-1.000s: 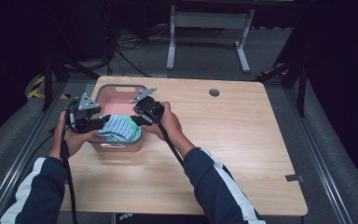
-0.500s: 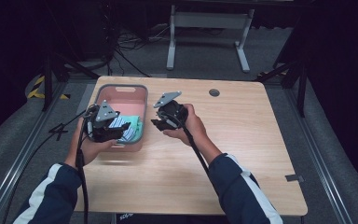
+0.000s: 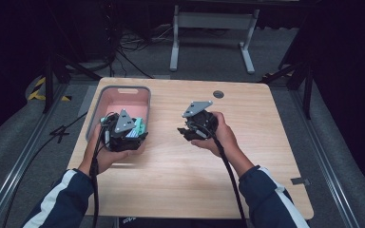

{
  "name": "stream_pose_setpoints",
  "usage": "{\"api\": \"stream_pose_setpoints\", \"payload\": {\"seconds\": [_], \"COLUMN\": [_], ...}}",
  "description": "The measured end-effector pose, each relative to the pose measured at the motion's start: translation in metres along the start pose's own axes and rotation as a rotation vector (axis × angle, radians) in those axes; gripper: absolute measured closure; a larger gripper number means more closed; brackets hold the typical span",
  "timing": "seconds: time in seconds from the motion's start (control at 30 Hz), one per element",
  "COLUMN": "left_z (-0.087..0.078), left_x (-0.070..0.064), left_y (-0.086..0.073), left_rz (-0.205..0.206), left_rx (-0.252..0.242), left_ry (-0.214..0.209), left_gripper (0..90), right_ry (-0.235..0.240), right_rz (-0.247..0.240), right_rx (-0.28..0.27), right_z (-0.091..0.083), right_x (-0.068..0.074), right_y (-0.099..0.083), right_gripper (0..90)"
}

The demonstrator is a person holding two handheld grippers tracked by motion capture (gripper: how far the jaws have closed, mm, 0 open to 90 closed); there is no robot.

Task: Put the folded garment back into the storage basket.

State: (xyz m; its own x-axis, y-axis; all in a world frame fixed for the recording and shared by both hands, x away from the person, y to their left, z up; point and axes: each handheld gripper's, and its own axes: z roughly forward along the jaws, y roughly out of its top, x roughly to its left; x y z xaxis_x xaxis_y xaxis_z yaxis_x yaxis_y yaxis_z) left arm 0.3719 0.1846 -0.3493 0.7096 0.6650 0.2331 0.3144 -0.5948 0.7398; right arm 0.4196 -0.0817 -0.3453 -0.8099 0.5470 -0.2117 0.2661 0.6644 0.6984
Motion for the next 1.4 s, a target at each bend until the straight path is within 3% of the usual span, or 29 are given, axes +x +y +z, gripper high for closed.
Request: {"api": "stream_pose_setpoints", "payload": {"seconds": [0.17,0.3,0.6,1.0,1.4], "left_z": [0.002,0.005,0.010,0.032,0.045], "left_x": [-0.007,-0.019,-0.036,-0.061,-0.069], "left_y": [0.001,-0.001,-0.008,-0.019,-0.029], "left_rz": [0.000,0.032,0.053,0.102,0.124], "left_rx": [-0.018,-0.010,-0.016,0.030,0.066], "left_ry": [-0.034,-0.046,-0.097,-0.147,-0.164], "left_gripper": [35.2,33.6,29.6,26.3,24.0], "right_ry": [-0.012,-0.038,-0.053,-0.052,-0.069], "right_rz": [-0.003,-0.006,-0.002,-0.019,-0.016], "right_rx": [0.010,0.033,0.051,0.086,0.095], "right_z": [-0.008,-0.011,-0.017,-0.022,-0.029], "right_x": [-0.002,-0.003,-0.004,-0.002,0.002], "right_y": [-0.009,-0.018,-0.039,-0.067,-0.097], "right_gripper": [46.2,43.0,40.6,38.3,34.3]}}
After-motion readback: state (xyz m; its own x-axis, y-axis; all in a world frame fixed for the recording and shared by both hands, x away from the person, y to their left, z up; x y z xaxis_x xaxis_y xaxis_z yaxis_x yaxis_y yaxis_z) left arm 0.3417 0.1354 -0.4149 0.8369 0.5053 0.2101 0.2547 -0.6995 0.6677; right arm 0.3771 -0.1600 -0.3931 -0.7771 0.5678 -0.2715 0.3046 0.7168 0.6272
